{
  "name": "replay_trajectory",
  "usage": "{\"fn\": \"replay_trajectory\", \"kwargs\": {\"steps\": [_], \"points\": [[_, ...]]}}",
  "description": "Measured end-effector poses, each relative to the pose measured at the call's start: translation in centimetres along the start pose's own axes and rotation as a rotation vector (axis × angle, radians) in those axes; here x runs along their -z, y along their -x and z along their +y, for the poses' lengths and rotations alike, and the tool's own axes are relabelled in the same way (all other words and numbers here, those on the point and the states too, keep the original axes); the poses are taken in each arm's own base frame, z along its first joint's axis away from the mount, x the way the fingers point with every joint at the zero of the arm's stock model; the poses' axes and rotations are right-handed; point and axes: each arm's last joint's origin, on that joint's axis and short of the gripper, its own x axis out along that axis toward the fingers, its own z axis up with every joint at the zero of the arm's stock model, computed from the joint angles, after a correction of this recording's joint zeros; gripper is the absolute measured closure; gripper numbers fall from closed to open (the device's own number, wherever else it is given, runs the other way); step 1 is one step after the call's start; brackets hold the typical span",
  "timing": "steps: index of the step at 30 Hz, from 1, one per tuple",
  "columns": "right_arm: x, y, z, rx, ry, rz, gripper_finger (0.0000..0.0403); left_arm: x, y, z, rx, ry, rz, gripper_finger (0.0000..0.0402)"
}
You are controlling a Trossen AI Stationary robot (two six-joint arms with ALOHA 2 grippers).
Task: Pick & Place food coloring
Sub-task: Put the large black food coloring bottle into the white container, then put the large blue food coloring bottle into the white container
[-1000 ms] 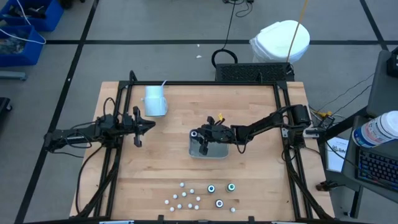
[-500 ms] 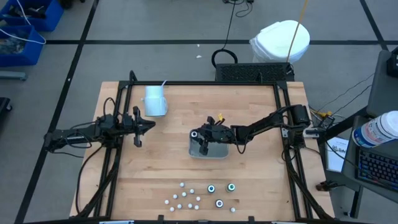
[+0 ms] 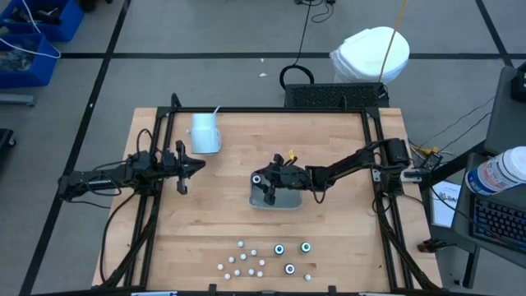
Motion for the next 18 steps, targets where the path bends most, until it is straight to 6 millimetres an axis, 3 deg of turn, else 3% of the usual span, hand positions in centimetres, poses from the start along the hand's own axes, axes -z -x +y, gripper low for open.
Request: {"fn": "replay_trajectory", "kwargs": {"steps": [11,18], "points": [[-2.0,1.2,0.0,-0.006,0.032,-0.049,0.0174,0.0,0.0,0.0,0.000,0.000,0.001,0.0360],[-5.4,4.2,0.1,-0.021,0.053,-0.102,0.0174,0.0,0.0,0.0,0.000,0.000,0.001,0.0360]]}}
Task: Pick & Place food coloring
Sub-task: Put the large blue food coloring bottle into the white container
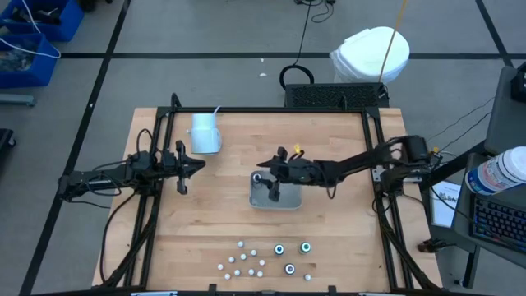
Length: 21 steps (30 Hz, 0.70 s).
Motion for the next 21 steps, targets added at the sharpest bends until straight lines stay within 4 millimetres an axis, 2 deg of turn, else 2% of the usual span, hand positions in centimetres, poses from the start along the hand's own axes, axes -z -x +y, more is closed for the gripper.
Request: {"fn": "replay_trajectory", "kwargs": {"steps": [4,9,16,21], "points": [[-2.6,2.4,0.6,-0.030,0.027,-0.041,0.0179,0.0,0.0,0.0,0.000,0.000,0.000,0.0360],[-4.4,4.8,1.3,-0.067,0.071,-0.072,0.0187,0.0,0.0,0.0,0.000,0.000,0.001,0.0360],[-5.6,7.2,2.1,-0.108,0.091,-0.065,0.0207,0.0,0.0,0.0,0.000,0.000,0.002,0.0360],[-5.6,8.1,2.4,-0.126,0.104,-0.029,0.0252,0.1,0.0,0.0,0.000,0.000,0.007,0.0360]]}}
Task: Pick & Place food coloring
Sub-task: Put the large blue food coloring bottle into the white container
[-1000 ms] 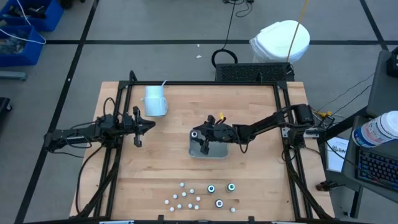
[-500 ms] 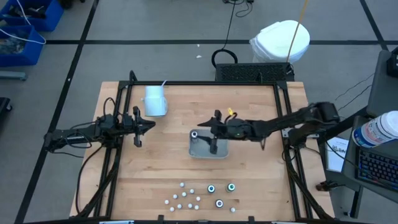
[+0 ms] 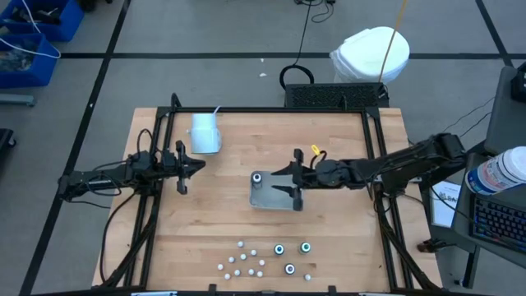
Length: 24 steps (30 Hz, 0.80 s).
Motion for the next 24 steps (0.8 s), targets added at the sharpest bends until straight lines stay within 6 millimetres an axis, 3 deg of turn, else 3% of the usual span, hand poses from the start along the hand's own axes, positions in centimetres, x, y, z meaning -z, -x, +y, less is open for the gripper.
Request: {"fn": "replay_trajectory", "kwargs": {"steps": [12,16,24], "points": [[-0.5,3.1,1.3,-0.063,0.036,-0.078,0.0394,0.0,0.0,0.0,0.000,0.000,0.002,0.0360],[1.0,5.1,0.9,-0.065,0.014,-0.119,0.0395,0.1,0.0,0.0,0.000,0.000,0.007,0.0360],[6.2,9.1,-0.5,-0.018,-0.069,-0.250,0.0401,0.1,0.0,0.0,0.000,0.000,0.006,0.0360]]}}
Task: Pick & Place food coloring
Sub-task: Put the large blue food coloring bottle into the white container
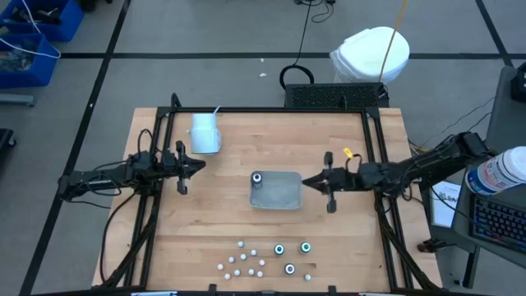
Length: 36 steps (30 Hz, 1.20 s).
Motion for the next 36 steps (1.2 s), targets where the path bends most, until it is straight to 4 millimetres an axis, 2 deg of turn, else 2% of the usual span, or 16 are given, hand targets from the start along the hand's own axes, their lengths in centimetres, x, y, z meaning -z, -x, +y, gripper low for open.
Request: {"fn": "replay_trajectory", "kwargs": {"steps": [4,8,21,26,36], "points": [[1.6,2.0,-0.7,0.031,-0.009,-0.002,0.0402,-0.1,0.0,0.0,0.000,0.000,-0.006,0.0360],[3.0,3.3,-0.9,-0.021,-0.015,-0.003,0.0402,-0.1,0.0,0.0,-0.008,0.000,-0.006,0.0360],[5.9,5.4,-1.3,-0.037,-0.010,-0.159,0.0403,0.0,0.0,0.1,-0.044,0.017,0.002,0.0360],[5.6,5.5,-1.3,-0.040,-0.050,-0.200,0.0403,0.1,0.0,0.1,-0.044,0.020,0.010,0.0360],[4.9,6.8,-2.0,0.032,0.001,-0.227,0.0403,0.2,0.0,0.1,-0.044,0.011,0.024,0.0360]]}}
